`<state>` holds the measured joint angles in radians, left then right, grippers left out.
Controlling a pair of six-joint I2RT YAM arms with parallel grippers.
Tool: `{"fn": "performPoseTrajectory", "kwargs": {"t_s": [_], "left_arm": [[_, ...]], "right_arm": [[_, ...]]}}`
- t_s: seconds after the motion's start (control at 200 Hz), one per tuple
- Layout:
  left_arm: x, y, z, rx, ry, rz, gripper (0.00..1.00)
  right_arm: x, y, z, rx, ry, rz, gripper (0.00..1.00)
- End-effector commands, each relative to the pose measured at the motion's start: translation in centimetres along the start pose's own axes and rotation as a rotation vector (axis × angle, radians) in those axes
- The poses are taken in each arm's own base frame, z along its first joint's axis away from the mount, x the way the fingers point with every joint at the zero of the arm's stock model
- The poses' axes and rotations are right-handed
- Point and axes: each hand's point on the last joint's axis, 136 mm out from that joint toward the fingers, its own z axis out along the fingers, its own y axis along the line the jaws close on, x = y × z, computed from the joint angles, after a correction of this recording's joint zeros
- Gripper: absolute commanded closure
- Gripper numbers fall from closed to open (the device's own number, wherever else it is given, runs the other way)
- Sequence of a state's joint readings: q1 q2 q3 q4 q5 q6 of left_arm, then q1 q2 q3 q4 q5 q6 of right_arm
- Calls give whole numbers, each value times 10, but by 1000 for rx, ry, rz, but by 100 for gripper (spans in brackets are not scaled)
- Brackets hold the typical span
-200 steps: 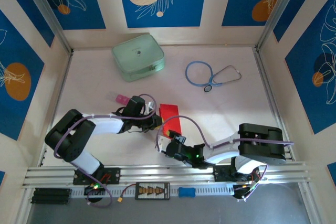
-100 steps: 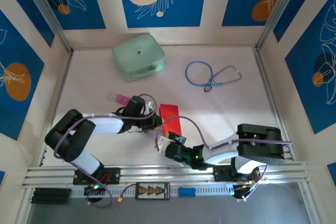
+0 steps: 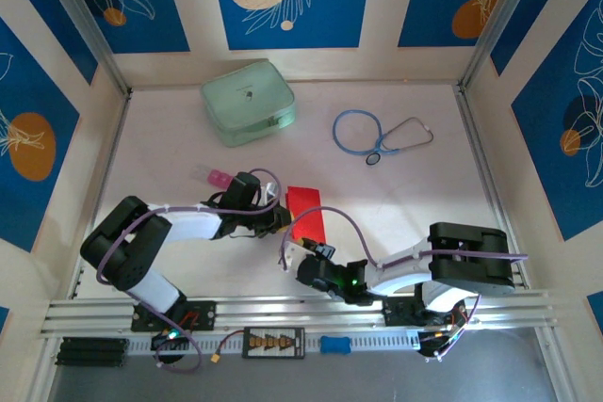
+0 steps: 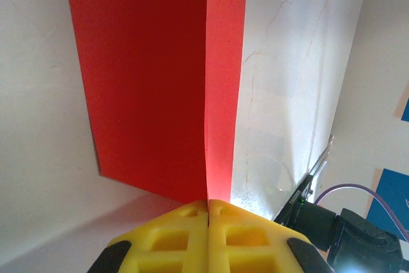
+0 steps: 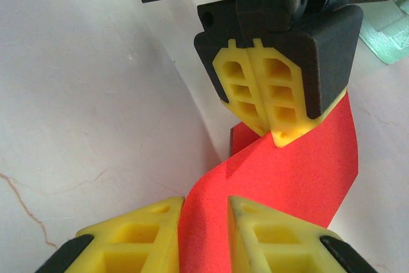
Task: Fold a paper plane with a square sheet of paper (pick it up from the middle)
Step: Third fold the triangle at the center of the table.
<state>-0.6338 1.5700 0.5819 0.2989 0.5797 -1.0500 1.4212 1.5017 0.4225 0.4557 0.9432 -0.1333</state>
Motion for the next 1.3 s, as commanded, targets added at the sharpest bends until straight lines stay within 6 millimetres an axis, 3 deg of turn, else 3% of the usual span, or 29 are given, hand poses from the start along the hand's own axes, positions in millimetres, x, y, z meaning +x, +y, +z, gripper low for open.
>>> {"fn": "performPoseTrajectory", "kwargs": {"t_s": [0.0, 0.435, 1.295], "left_arm": [[-4, -10, -3, 30, -6, 10, 98], [-4, -9, -3, 26, -6, 9, 99], [-5, -8, -2, 21, -8, 4, 99]], "right_arm": [[1, -5, -4, 26, -6, 33, 77], [5, -7, -5, 31, 8, 56, 85], [4, -4, -5, -18, -2, 130, 82]]}}
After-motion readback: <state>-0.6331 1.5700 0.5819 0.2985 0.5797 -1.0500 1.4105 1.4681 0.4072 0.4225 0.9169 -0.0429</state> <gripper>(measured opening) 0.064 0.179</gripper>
